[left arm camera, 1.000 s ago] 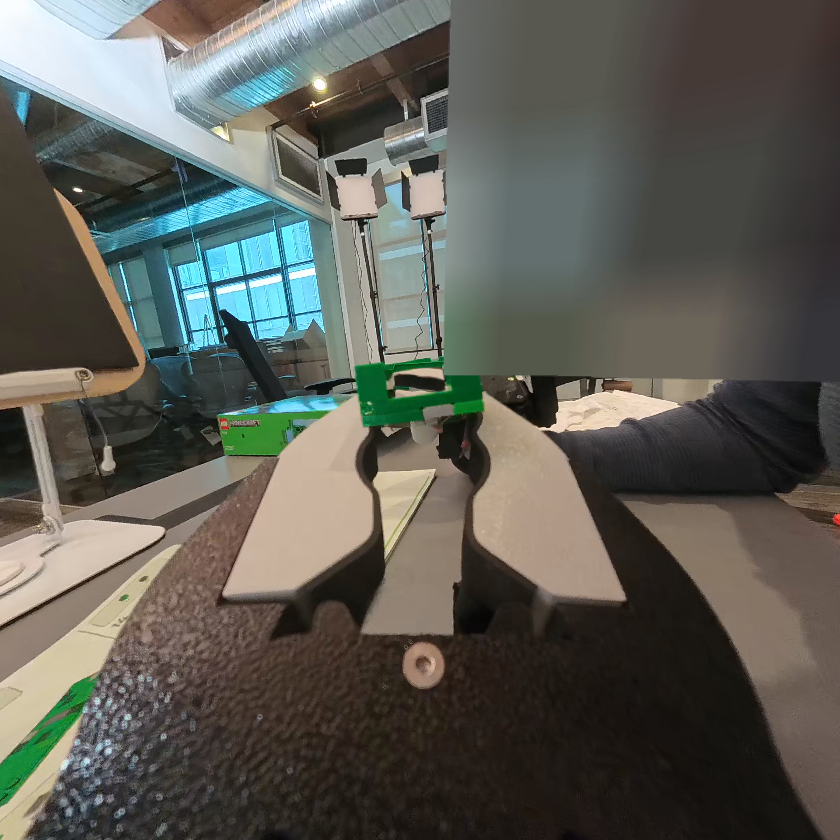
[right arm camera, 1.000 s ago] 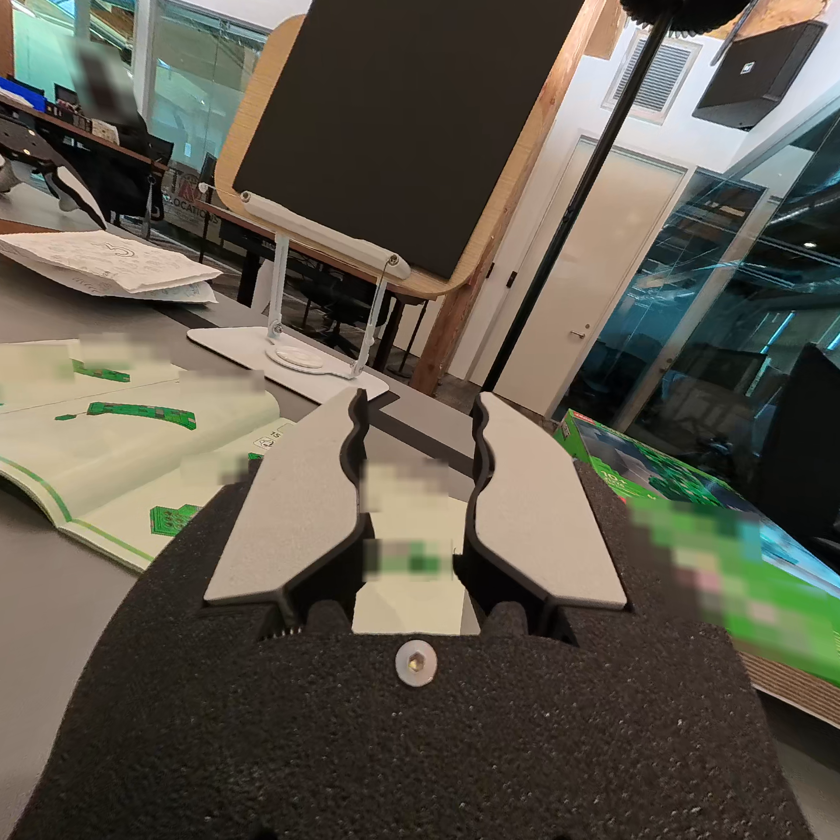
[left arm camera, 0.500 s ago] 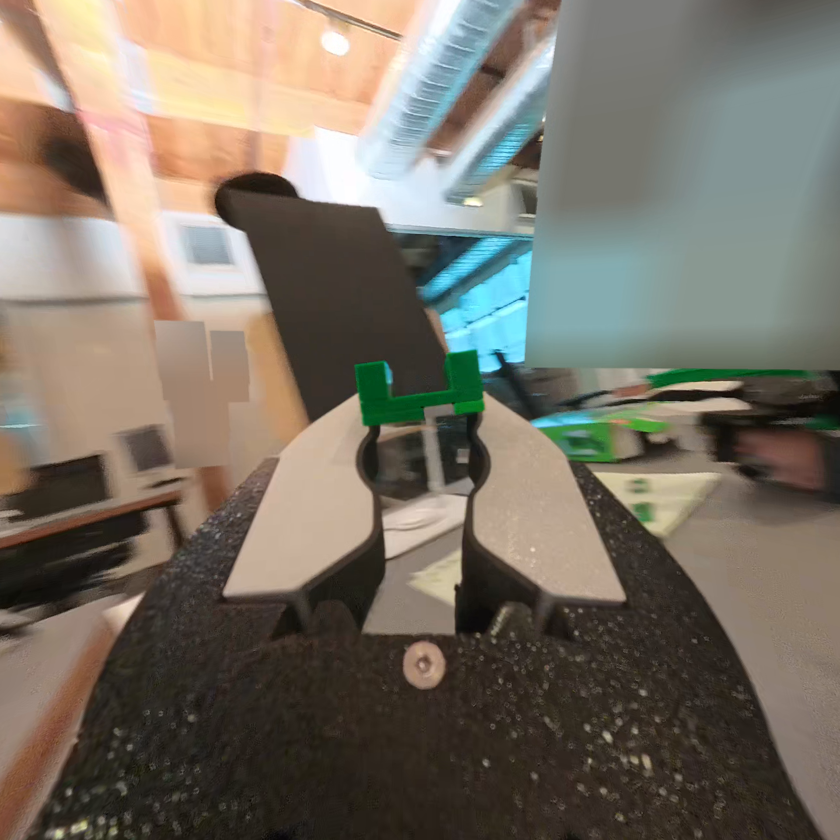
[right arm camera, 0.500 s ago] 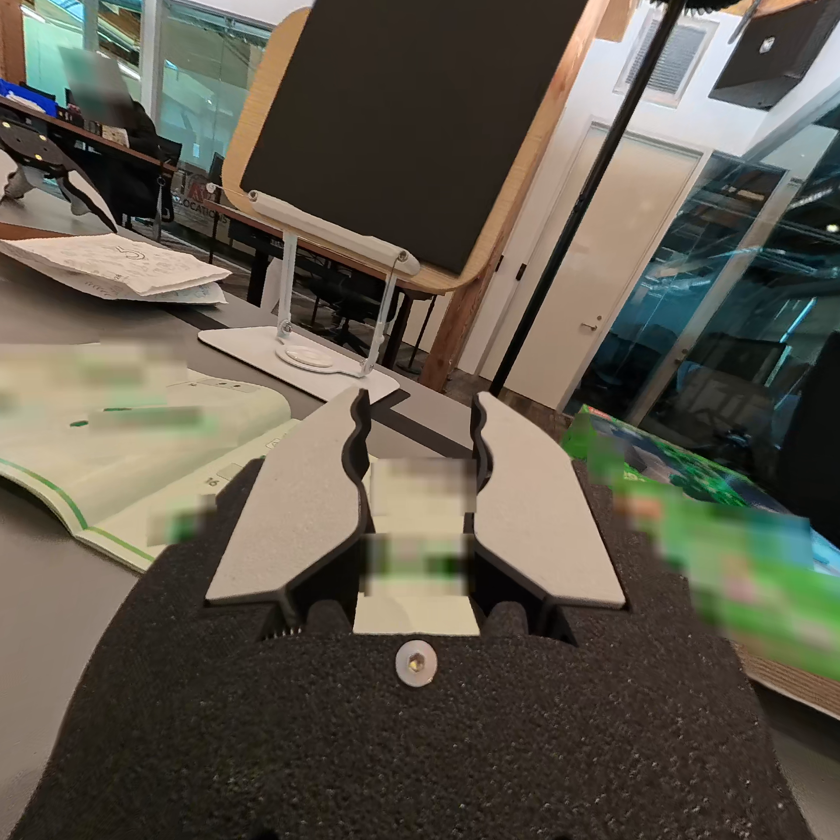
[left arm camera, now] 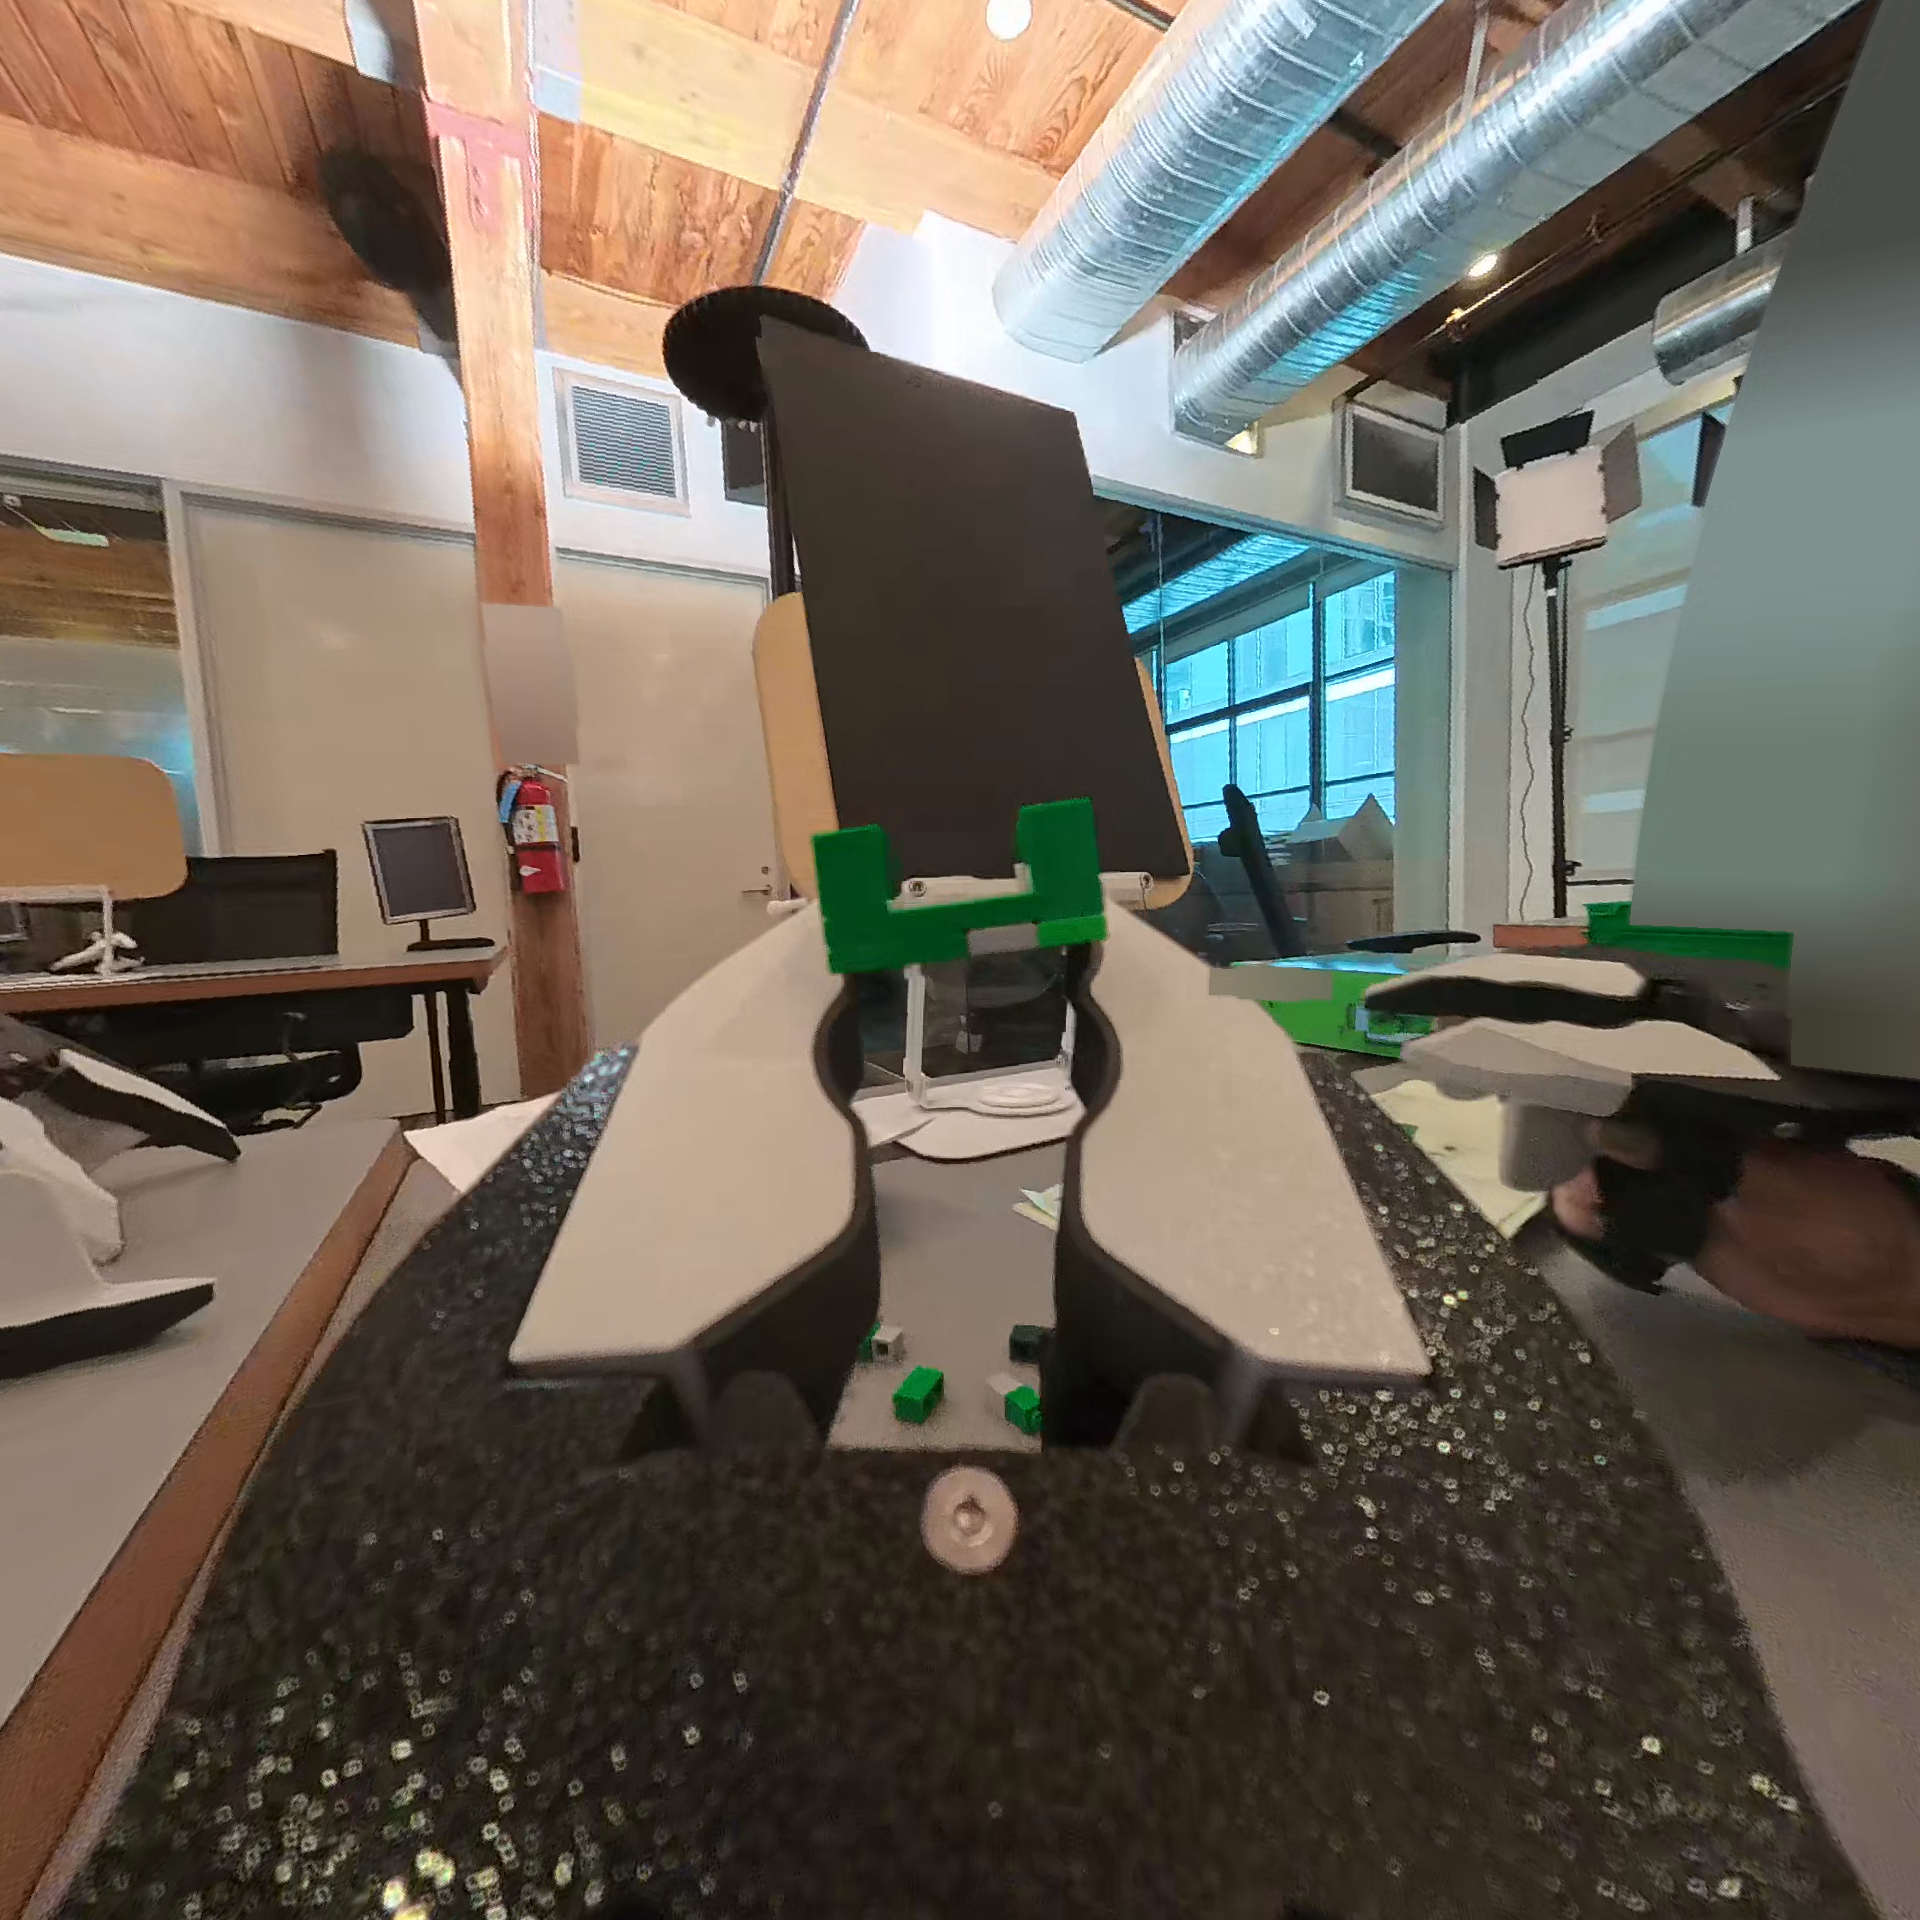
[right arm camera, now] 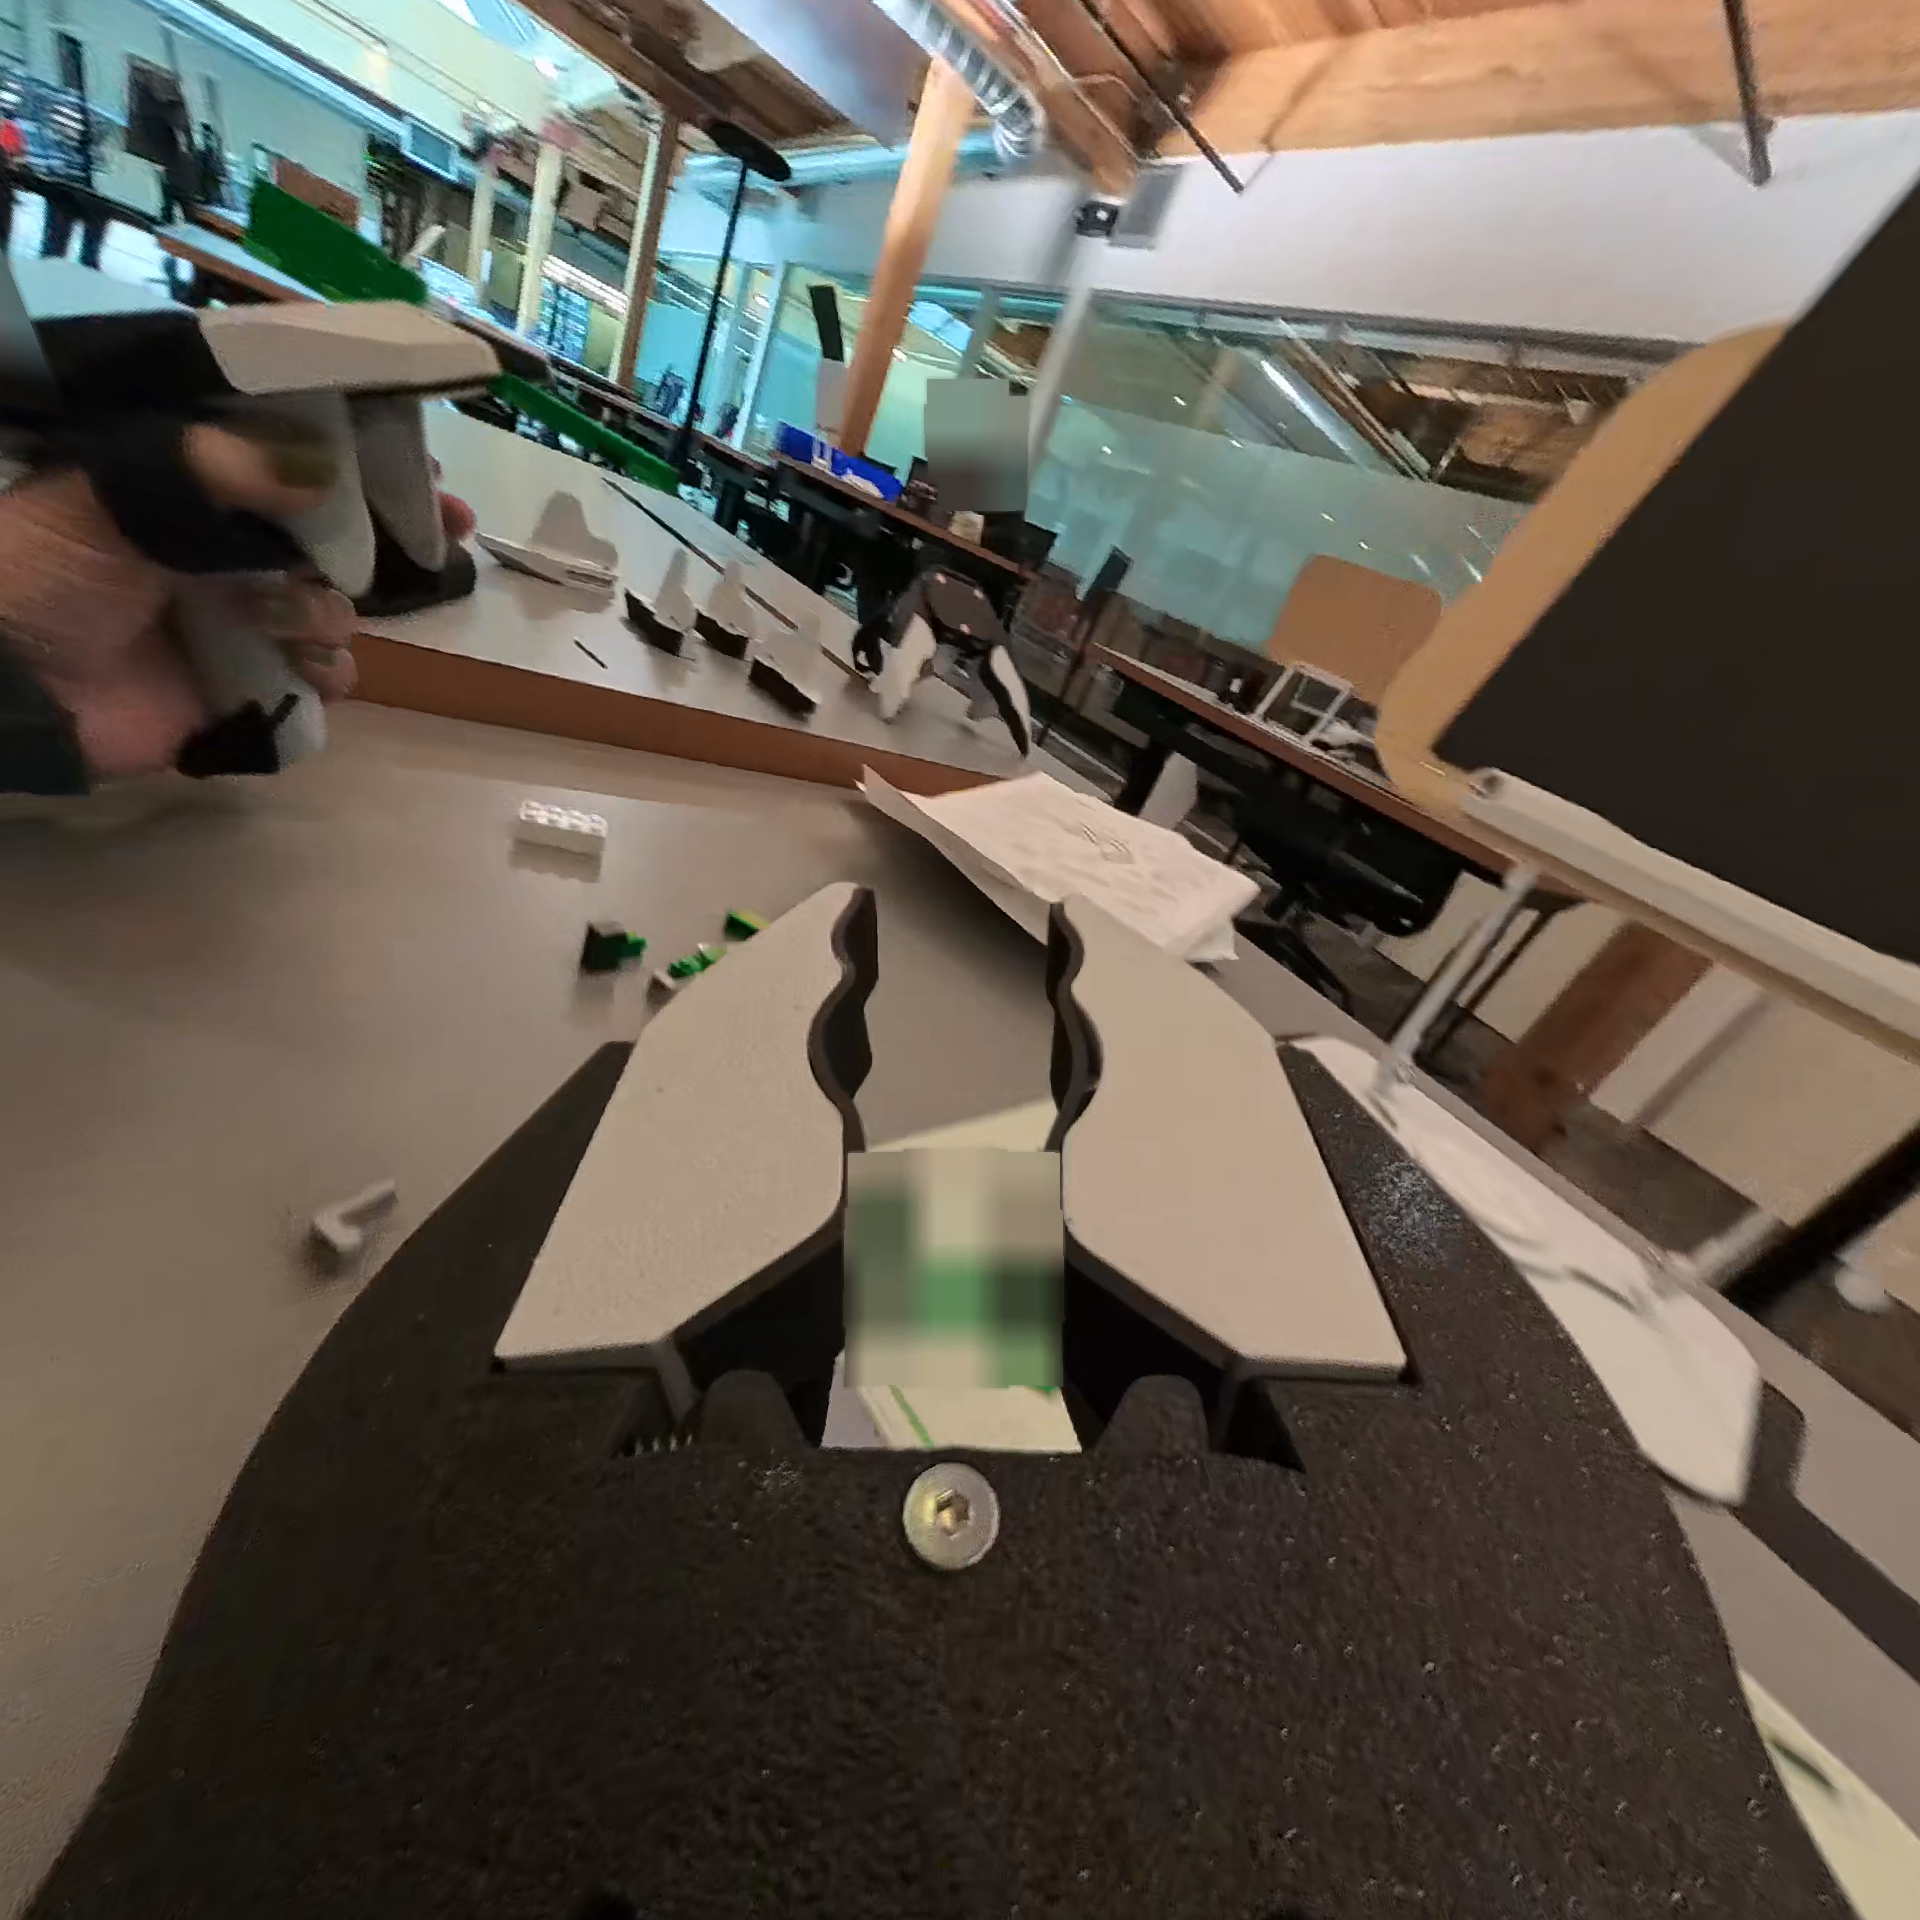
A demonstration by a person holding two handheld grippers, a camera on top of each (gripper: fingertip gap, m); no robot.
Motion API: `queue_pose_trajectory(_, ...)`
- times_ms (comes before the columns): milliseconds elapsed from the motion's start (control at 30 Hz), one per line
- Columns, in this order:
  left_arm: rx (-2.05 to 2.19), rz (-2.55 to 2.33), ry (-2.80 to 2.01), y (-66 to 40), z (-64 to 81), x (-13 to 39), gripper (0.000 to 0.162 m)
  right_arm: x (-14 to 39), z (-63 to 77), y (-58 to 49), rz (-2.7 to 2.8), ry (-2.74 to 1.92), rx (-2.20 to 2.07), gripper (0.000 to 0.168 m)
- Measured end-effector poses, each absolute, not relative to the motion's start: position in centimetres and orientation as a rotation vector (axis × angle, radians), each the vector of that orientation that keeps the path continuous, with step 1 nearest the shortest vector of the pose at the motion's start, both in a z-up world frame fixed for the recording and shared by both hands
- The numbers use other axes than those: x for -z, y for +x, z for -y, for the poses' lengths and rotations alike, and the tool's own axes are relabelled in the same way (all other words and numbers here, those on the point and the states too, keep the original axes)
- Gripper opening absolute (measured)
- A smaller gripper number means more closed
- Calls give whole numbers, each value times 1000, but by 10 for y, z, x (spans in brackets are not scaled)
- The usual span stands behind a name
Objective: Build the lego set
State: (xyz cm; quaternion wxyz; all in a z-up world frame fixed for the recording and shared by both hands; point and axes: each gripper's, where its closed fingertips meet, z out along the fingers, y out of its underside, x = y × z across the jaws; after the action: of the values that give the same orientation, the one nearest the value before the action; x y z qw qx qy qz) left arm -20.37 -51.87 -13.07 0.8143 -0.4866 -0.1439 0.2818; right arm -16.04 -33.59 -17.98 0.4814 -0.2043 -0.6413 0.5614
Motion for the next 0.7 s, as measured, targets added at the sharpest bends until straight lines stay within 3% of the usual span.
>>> queue_pose_trajectory(433, -402, 264, -1105, -202, 490, 148, 37, 237, 406, -238, 2250, -277, -1334, 21)
queue_pose_trajectory(700, -385, 258, -1109, -203, 490, 150, 37, 272, 413, -242, 2644, -181, -1259, 25)
